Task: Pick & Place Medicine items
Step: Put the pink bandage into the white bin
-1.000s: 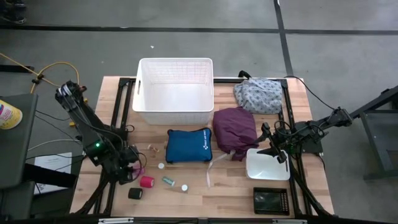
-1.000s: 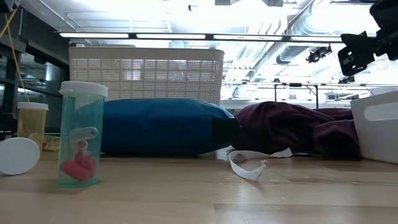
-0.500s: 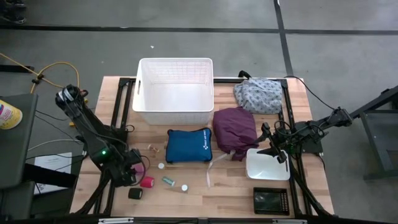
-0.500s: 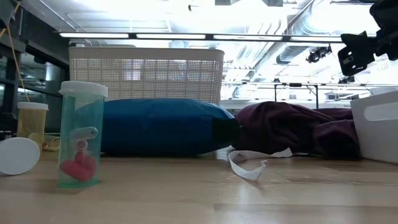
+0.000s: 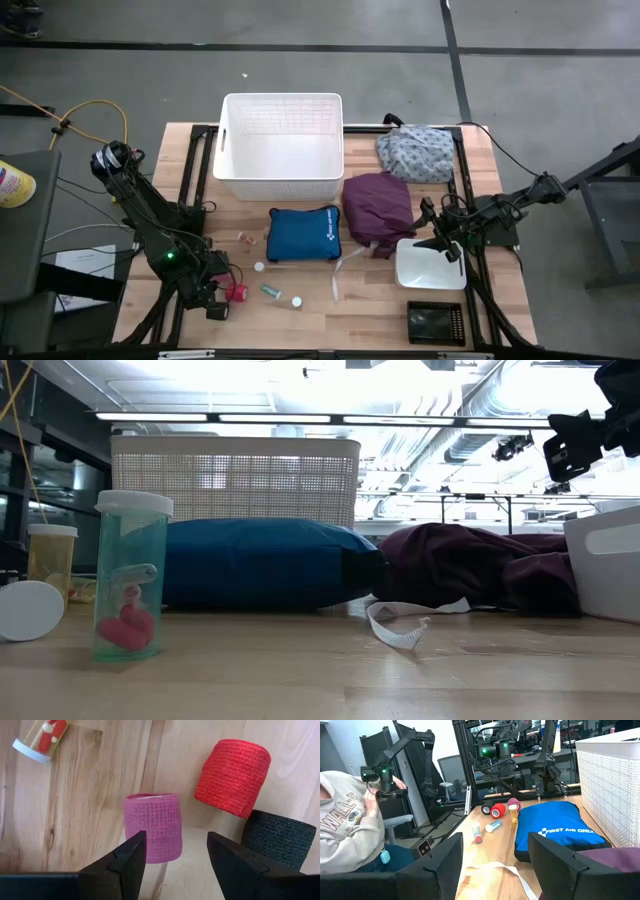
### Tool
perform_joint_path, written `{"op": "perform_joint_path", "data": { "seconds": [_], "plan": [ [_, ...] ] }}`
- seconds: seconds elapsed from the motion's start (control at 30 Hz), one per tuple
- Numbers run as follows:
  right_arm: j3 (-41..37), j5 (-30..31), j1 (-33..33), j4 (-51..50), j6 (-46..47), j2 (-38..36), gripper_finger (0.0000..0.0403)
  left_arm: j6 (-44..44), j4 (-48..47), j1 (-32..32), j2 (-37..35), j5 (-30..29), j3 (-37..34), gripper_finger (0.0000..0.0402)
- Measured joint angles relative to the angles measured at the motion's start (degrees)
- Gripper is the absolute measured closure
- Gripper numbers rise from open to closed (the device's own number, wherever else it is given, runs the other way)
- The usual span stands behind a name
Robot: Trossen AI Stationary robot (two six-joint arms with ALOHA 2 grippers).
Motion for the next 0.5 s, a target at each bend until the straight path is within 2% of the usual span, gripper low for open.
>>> {"op": "perform_joint_path", "data": {
  "seconds": [0.5],
  "plan": [
    [-0.01,0.00,0.01,0.00,0.00,0.00,0.0192,-3.35,-0.56,1.47,2.29,1.84,0.00,0.0201]
  ]
}}
